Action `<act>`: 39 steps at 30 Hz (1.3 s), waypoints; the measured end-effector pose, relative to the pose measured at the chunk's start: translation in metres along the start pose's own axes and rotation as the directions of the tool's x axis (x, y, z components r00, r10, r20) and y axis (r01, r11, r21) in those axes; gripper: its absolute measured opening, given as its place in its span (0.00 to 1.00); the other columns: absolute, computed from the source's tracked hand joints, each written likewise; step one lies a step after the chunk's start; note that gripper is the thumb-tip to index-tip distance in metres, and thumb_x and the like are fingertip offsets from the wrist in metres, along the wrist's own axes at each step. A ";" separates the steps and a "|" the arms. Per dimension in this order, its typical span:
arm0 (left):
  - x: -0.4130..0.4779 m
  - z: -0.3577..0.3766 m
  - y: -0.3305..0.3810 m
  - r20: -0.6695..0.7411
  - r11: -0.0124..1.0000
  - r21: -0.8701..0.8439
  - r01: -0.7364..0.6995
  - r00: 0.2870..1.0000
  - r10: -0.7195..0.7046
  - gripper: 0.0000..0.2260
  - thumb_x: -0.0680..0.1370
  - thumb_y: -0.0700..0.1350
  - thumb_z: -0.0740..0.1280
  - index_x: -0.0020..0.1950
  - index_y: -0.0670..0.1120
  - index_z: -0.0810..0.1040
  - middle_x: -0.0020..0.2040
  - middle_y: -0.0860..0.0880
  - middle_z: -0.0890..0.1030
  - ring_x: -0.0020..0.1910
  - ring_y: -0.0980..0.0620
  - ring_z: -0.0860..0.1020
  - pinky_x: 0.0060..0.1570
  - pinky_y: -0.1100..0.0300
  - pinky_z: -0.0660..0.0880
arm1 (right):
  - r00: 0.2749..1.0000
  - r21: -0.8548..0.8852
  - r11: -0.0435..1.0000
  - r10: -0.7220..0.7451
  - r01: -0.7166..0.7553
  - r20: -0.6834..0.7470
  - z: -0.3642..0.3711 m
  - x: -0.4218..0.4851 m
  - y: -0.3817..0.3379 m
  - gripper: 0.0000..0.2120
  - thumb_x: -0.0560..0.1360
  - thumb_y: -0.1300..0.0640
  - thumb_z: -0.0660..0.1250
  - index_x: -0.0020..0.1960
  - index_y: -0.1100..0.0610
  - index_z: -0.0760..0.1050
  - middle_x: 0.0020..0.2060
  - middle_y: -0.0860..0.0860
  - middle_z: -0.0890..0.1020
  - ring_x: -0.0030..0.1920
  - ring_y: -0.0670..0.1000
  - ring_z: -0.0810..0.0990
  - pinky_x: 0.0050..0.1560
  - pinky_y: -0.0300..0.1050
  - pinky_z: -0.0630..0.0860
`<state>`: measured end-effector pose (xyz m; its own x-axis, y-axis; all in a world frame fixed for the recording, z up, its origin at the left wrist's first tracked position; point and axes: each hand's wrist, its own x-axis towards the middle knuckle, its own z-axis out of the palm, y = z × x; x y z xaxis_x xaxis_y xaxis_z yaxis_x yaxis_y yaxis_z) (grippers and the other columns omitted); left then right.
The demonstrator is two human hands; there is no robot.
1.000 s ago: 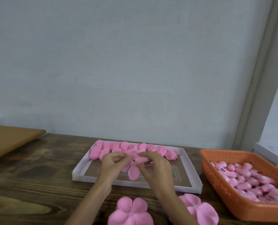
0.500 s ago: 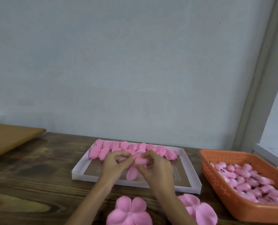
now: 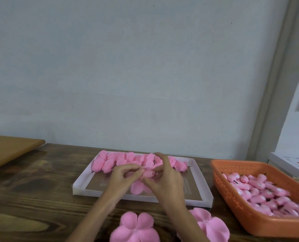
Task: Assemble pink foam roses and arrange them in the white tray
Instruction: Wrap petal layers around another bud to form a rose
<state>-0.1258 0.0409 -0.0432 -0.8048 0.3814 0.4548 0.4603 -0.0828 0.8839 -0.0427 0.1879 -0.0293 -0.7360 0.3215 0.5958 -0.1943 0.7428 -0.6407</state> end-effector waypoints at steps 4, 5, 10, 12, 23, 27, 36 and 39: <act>-0.002 0.001 0.003 0.083 0.997 -0.022 -0.071 0.994 0.073 0.07 0.76 0.50 0.73 0.52 0.58 0.89 0.51 0.52 0.89 0.58 0.53 0.84 0.57 0.65 0.79 | 1.000 -0.030 1.000 -0.009 0.009 0.001 -0.001 0.001 0.000 0.21 0.67 0.38 0.76 0.57 0.40 0.76 0.33 0.35 0.78 0.43 0.36 0.81 0.40 0.38 0.79; -0.002 0.000 0.004 0.099 0.997 -0.023 -0.075 0.992 0.077 0.07 0.77 0.50 0.74 0.53 0.58 0.89 0.52 0.52 0.89 0.58 0.52 0.84 0.57 0.64 0.79 | 1.000 -0.049 0.999 -0.014 0.014 -0.002 -0.002 0.001 0.000 0.18 0.67 0.38 0.76 0.53 0.40 0.77 0.32 0.35 0.78 0.43 0.36 0.80 0.39 0.37 0.78; -0.002 -0.002 0.004 0.139 0.996 -0.014 -0.083 0.987 0.084 0.07 0.77 0.47 0.74 0.53 0.57 0.89 0.51 0.50 0.89 0.56 0.50 0.85 0.57 0.62 0.80 | 0.998 -0.098 0.994 -0.054 0.052 -0.020 -0.002 0.002 0.000 0.15 0.66 0.37 0.74 0.44 0.44 0.78 0.38 0.41 0.79 0.41 0.43 0.79 0.38 0.41 0.77; -0.002 -0.003 0.004 0.134 0.997 -0.040 -0.072 0.988 0.077 0.07 0.77 0.47 0.74 0.53 0.55 0.89 0.51 0.48 0.89 0.56 0.48 0.86 0.57 0.62 0.80 | 0.996 -0.080 0.994 -0.079 0.076 -0.036 -0.002 0.002 -0.001 0.13 0.67 0.41 0.77 0.45 0.45 0.78 0.43 0.42 0.78 0.43 0.43 0.77 0.39 0.42 0.77; -0.002 -0.016 0.003 0.243 0.984 -0.133 0.121 0.966 -0.086 0.22 0.66 0.50 0.83 0.59 0.56 0.87 0.59 0.47 0.87 0.61 0.48 0.84 0.53 0.58 0.82 | 0.996 0.299 0.950 0.070 -0.086 0.063 -0.007 0.005 -0.010 0.14 0.66 0.51 0.84 0.42 0.51 0.79 0.36 0.46 0.84 0.34 0.48 0.83 0.38 0.51 0.82; -0.001 -0.011 0.005 0.104 0.987 -0.131 0.097 0.991 -0.084 0.20 0.63 0.51 0.86 0.54 0.60 0.88 0.55 0.49 0.88 0.57 0.49 0.86 0.48 0.59 0.84 | 0.990 0.408 0.903 0.104 -0.136 0.100 -0.008 0.006 -0.010 0.14 0.66 0.54 0.83 0.47 0.52 0.82 0.40 0.44 0.87 0.38 0.47 0.85 0.39 0.46 0.83; 0.001 -0.013 0.005 0.092 0.969 -0.175 0.176 0.983 -0.162 0.28 0.66 0.49 0.84 0.65 0.54 0.83 0.57 0.47 0.88 0.58 0.49 0.86 0.49 0.53 0.84 | 0.985 0.535 0.828 0.117 -0.168 0.127 -0.011 0.010 -0.006 0.08 0.70 0.62 0.80 0.48 0.56 0.85 0.42 0.49 0.88 0.44 0.49 0.87 0.44 0.43 0.84; 0.003 -0.019 0.000 0.053 0.930 -0.247 0.273 0.962 -0.268 0.25 0.64 0.46 0.86 0.59 0.47 0.87 0.55 0.42 0.88 0.56 0.42 0.86 0.51 0.47 0.84 | 0.983 0.515 0.839 0.114 -0.174 0.145 -0.014 0.013 -0.005 0.08 0.70 0.62 0.80 0.47 0.55 0.84 0.42 0.48 0.88 0.42 0.49 0.88 0.44 0.45 0.84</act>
<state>-0.1355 0.0249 -0.0397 -0.8776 0.4383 0.1945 0.1154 -0.2007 0.9728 -0.0416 0.1966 -0.0113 -0.8398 0.3156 0.4419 -0.3690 0.2653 -0.8908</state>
